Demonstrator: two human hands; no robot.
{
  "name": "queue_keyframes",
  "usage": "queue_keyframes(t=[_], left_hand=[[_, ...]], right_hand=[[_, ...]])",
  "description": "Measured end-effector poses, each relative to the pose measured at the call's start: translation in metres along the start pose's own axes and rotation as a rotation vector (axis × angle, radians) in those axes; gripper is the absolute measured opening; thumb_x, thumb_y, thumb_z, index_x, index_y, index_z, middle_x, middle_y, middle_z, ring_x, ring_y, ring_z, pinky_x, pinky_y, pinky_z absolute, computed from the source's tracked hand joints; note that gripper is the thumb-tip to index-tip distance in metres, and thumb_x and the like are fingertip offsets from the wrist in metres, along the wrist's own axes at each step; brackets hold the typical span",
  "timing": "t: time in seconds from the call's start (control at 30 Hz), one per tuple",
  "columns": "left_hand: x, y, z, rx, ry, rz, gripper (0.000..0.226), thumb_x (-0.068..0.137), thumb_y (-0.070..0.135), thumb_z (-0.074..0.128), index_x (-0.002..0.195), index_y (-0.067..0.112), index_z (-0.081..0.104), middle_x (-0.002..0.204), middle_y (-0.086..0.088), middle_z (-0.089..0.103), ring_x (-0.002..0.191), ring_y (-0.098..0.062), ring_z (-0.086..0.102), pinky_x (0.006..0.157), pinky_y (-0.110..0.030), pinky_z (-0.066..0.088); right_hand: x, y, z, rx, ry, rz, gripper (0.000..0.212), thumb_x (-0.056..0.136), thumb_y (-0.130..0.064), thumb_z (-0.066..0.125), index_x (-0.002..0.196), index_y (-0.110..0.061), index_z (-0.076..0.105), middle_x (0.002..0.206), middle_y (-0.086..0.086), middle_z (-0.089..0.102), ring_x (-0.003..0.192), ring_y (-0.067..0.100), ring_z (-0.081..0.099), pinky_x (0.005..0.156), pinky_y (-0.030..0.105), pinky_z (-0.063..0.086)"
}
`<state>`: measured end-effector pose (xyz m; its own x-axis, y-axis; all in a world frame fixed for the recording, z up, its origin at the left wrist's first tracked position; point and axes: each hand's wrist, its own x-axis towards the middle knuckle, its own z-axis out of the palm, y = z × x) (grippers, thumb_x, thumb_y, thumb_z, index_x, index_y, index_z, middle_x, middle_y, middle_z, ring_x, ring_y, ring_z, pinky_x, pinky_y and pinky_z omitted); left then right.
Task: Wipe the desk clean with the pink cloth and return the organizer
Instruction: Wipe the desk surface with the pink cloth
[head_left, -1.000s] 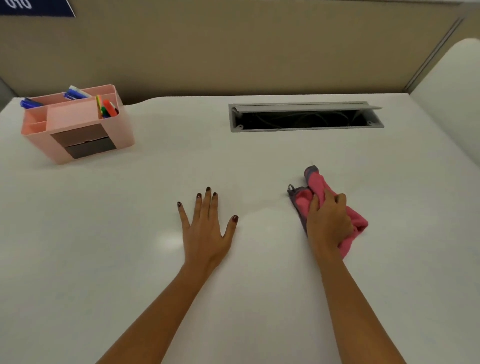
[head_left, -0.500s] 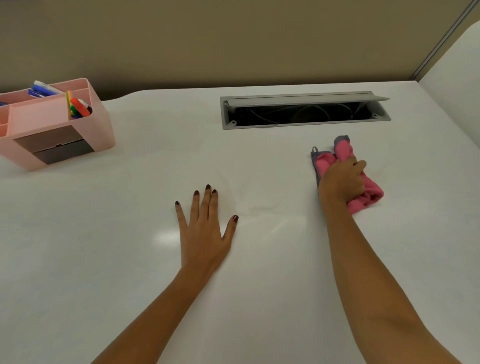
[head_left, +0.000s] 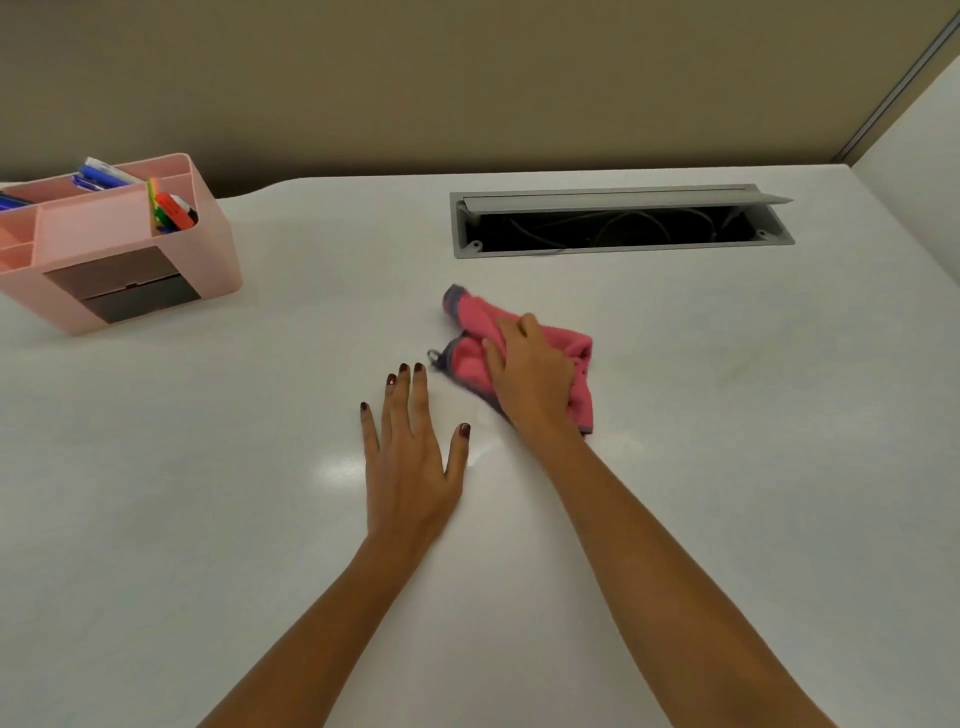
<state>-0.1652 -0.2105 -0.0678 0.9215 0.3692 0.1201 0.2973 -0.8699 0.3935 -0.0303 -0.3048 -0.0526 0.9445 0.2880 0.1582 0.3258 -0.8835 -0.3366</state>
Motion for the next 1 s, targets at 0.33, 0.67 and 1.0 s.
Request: queue_keyframes(t=[0.33,0.67,1.0], left_hand=[[-0.023,-0.014,-0.013,-0.086,0.032,-0.050,0.070,0.093,0.049,0.017,0.151,0.012,0.010,0.161,-0.005,0.011,0.149,-0.017,0.004,0.122,-0.044,0.004],[-0.061,-0.042,-0.019,0.180,-0.039,-0.165,0.080,0.088,0.061,0.022,0.151,0.012,0.014,0.161,-0.007,0.012,0.148,-0.026,0.011,0.118,-0.055,0.006],[-0.063,-0.042,-0.023,-0.055,0.059,-0.170,0.061,0.095,0.045,0.007,0.151,0.021,0.009,0.160,-0.001,0.018,0.148,-0.018,0.011,0.121,-0.048,0.001]], right_hand=[[-0.034,0.072,-0.029,-0.005,0.165,0.274,0.034,0.095,-0.038,0.043,0.117,-0.016,0.058,0.106,0.008,0.056,0.076,0.032,0.058,0.062,0.035,0.044],[-0.009,-0.015,0.001,0.066,0.009,0.017,0.034,0.096,-0.039,0.044,0.119,-0.017,0.056,0.114,0.005,0.055,0.076,0.027,0.060,0.062,0.034,0.048],[-0.105,0.003,-0.018,0.233,-0.109,-0.396,0.022,0.087,-0.030,0.057,0.106,-0.026,0.066,0.100,-0.005,0.063,0.067,0.018,0.062,0.052,0.035,0.050]])
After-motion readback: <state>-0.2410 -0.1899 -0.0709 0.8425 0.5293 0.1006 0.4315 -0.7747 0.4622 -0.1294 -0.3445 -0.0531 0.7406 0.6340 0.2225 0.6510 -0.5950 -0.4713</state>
